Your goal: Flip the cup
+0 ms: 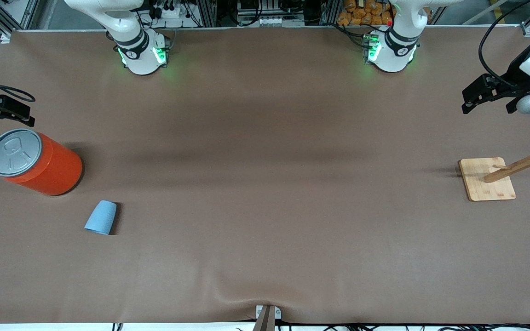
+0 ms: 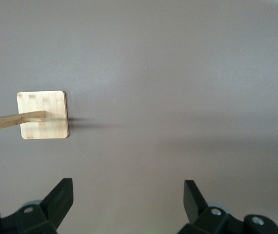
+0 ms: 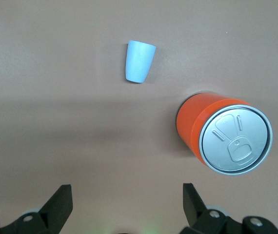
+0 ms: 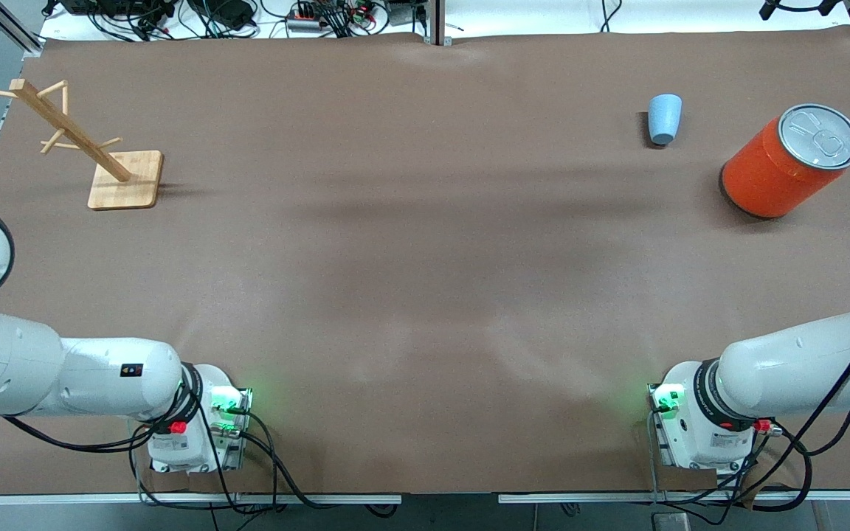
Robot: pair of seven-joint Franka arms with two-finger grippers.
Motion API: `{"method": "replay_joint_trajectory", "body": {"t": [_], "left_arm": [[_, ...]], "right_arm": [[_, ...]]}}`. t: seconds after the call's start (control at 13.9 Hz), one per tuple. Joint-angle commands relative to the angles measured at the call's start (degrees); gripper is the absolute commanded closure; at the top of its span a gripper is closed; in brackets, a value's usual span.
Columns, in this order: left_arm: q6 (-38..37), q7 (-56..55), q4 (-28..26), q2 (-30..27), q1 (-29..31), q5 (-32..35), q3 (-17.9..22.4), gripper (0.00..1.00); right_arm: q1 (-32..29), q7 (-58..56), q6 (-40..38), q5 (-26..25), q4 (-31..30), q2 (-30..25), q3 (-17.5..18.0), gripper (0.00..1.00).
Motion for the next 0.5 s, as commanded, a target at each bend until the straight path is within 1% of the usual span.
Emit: {"method": "replay_joint_trajectory", "body": {"t": [0.0,0.43], "left_arm": [[-0.97,0.07,0.86,-0.09,-0.01,1.04,0.00,0.00],[-1.23,-0.11,0.86,-0.09,-0.10,2.53,-0.17,0.00]], "right_arm": [[0.16,1.02,0.41,-1.02,-0.69,-0.48,0.02,0.00],[-0.11,0.93,0.41,-0.93,-0.69,0.40,0.02,0.00]]}}
